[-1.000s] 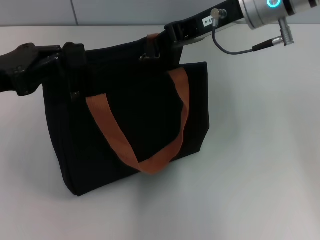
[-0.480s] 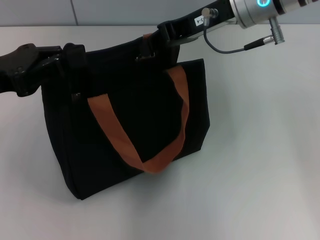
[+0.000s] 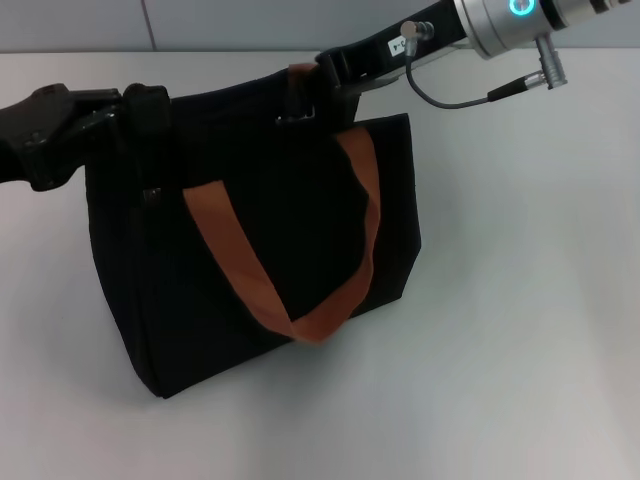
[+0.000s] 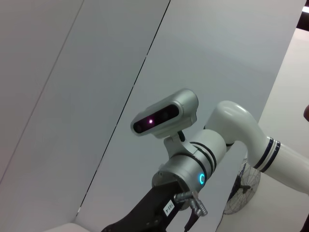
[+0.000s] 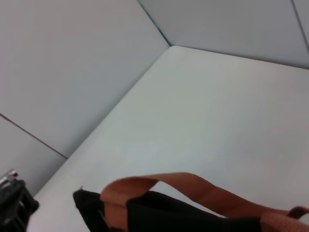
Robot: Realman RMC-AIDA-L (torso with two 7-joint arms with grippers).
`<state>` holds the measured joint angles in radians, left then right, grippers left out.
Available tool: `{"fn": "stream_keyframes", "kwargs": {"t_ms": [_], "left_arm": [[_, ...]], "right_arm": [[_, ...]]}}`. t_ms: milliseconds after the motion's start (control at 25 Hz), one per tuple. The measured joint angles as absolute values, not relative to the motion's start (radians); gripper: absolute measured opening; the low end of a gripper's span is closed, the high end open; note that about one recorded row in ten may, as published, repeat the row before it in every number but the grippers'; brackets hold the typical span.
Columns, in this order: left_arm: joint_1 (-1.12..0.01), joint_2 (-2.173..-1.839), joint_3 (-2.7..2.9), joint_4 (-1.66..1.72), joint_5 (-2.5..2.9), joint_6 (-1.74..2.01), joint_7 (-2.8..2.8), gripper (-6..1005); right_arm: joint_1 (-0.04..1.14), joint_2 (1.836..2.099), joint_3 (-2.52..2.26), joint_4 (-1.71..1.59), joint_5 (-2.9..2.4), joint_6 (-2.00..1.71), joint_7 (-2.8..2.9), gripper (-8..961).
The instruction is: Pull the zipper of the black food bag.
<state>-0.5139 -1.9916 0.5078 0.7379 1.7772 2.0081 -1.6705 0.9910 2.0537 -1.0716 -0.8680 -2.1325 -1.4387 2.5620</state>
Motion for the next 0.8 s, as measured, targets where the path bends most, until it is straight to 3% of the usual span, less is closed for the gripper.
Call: {"fn": "stream_keyframes", "kwargs": {"t_ms": [800], "left_arm": [[-0.513, -1.986, 0.500, 0.737, 1.771, 2.004, -1.672, 23]], "right_arm": [[0.884, 2.054, -1.027, -1.120, -2.280, -1.463, 2.640, -1]]}}
